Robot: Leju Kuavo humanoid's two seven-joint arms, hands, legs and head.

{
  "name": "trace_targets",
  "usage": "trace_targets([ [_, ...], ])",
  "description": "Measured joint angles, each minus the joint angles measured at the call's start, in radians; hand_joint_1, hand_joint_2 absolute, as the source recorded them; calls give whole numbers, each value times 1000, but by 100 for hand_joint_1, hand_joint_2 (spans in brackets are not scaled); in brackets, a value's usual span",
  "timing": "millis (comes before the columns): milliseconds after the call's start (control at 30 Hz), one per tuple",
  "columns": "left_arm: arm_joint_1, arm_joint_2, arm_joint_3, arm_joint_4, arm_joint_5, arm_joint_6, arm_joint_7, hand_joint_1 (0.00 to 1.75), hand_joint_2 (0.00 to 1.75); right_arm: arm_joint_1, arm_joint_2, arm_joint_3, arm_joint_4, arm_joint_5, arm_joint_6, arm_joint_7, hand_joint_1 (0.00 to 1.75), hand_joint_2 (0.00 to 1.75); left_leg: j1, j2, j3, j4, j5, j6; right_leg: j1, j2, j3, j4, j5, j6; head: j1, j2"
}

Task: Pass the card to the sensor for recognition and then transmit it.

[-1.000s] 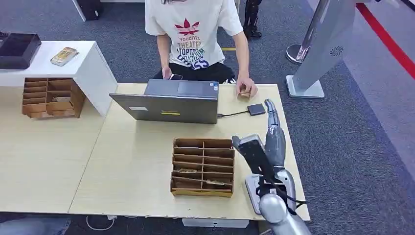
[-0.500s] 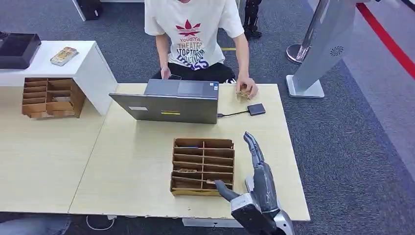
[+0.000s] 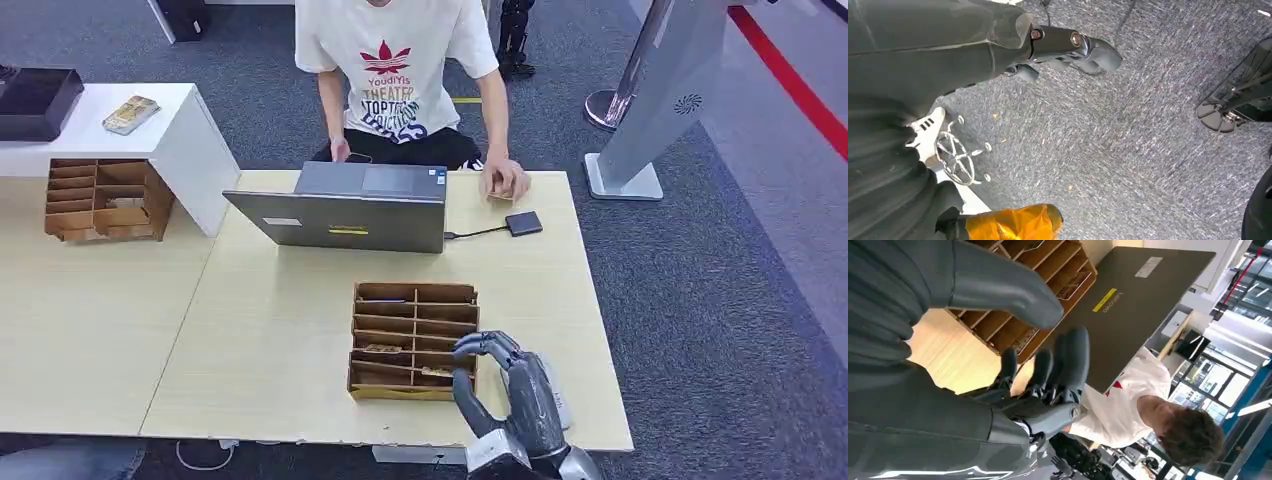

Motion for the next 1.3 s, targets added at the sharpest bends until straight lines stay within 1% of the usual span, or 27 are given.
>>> trace_targets([
  [33, 0, 0, -2, 0, -5, 0, 6, 0, 175, 0, -2, 2, 0, 6, 5, 3, 168, 175, 0, 0, 0, 0, 0, 0, 0, 0, 0, 0, 0, 0, 0, 0],
  [67, -1, 1, -5, 0, -10, 0, 10, 0, 175, 0, -5, 5, 1, 15, 10, 5, 162, 175, 0, 0, 0, 0, 0, 0, 0, 0, 0, 0, 0, 0, 0, 0],
  [100, -1, 1, -11, 0, -17, 0, 17, 0, 175, -1, -8, 11, 3, 29, 16, 11, 143, 175, 0, 0, 0, 0, 0, 0, 0, 0, 0, 0, 0, 0, 0, 0],
  [133, -1, 1, -16, 0, -22, 0, 22, 0, 175, -3, -11, 16, 7, 43, 21, 16, 133, 175, 0, 0, 0, 0, 0, 0, 0, 0, 0, 0, 0, 0, 0, 0],
  [167, -2, 1, -21, 0, -29, 0, 29, 0, 175, -5, -13, 22, 12, 69, 24, 26, 103, 175, 0, 0, 0, 0, 0, 0, 0, 0, 0, 0, 0, 0, 0, 0],
  [200, -2, 1, -26, 0, -34, 0, 34, 0, 175, -9, -13, 26, 18, 91, 25, 36, 65, 175, 0, 0, 0, 0, 0, 0, 0, 0, 0, 0, 0, 0, 0, 0],
  [267, -6, 1, -37, 0, -49, 0, 50, 0, 175, -20, -14, 40, 31, 151, 26, 70, 40, 175, 0, 0, 0, 0, 0, 0, 0, 0, 0, 0, 0, 0, 0, 0],
  [333, -11, 1, -50, 0, -66, 0, 63, 0, 175, -29, -14, 49, 49, 207, 22, 91, 51, 175, 0, 0, 0, 0, 0, 0, 0, 0, 0, 0, 0, 0, 0, 0],
  [400, -14, 2, -64, 0, -76, 0, 77, 0, 175, -36, -15, 57, 68, 264, 8, 110, 70, 175, 0, 0, 0, 0, 0, 0, 0, 0, 0, 0, 0, 0, 0, 0],
  [500, -20, 1, -74, 0, -76, 0, 93, 0, 175, -47, -15, 68, 90, 352, -10, 149, 73, 175, 0, 0, 0, 0, 0, 0, 0, 0, 0, 0, 0, 0, 0, 0],
  [533, -21, 1, -76, 0, -74, 0, 99, 0, 175, -50, -15, 70, 96, 379, -17, 160, 79, 175, 0, 0, 0, 0, 0, 0, 0, 0, 0, 0, 0, 0, 0, 0],
  [633, -25, 1, -80, 0, -74, 0, 103, 0, 175, -61, -15, 74, 110, 433, -30, 189, 77, 175, 0, 0, 0, 0, 0, 0, 0, 0, 0, 0, 0, 0, 0, 0],
  [700, -27, 1, -84, 0, -74, 0, 111, 0, 175, -66, -15, 79, 118, 462, -32, 203, 72, 175, 0, 0, 0, 0, 0, 0, 0, 0, 0, 0, 0, 0, 0, 0],
  [733, -28, 1, -86, 0, -76, 0, 113, 0, 175, -67, -15, 81, 124, 471, -34, 205, 80, 175, 0, 0, 0, 0, 0, 0, 0, 0, 0, 0, 0, 0, 0, 0],
  [833, -30, 1, -94, 0, -82, 0, 120, 0, 175, -74, -15, 86, 141, 484, -37, 208, 98, 175, 0, 0, 0, 0, 0, 0, 0, 0, 0, 0, 0, 0, 0, 0],
  [867, -31, 1, -96, 0, -83, 0, 121, 0, 175, -77, -15, 87, 146, 493, -36, 210, 94, 175, 0, 0, 0, 0, 0, 0, 0, 0, 0, 0, 0, 0, 0, 0],
  [1100, -37, 1, -99, 0, -77, 0, 131, 0, 175, -91, -14, 90, 187, 528, -36, 234, 96, 175, 0, 0, 0, 0, 0, 0, 0, 0, 0, 0, 0, 0, 0, 0],
  [1167, -38, 1, -99, 0, -76, 0, 132, 0, 175, -94, -13, 90, 197, 532, -36, 237, 89, 175, 0, 0, 0, 0, 0, 0, 0, 0, 0, 0, 0, 0, 0, 0],
  [1200, -38, 1, -99, 0, -76, 0, 132, 0, 175, -95, -13, 91, 202, 532, -36, 237, 89, 175, 0, 0, 0, 0, 0, 0, 0, 0, 0, 0, 0, 0, 0, 0],
  [1233, -38, 1, -99, 0, -76, 0, 132, 0, 175, -96, -13, 91, 207, 533, -36, 238, 93, 175, 0, 0, 0, 0, 0, 0, 0, 0, 0, 0, 0, 0, 0, 0],
  [1300, -38, 1, -99, 0, -78, 0, 132, 0, 175, -99, -10, 92, 216, 541, -34, 245, 87, 175, 0, 0, 0, 0, 0, 0, 0, 0, 0, 0, 0, 0, 0, 0],
])
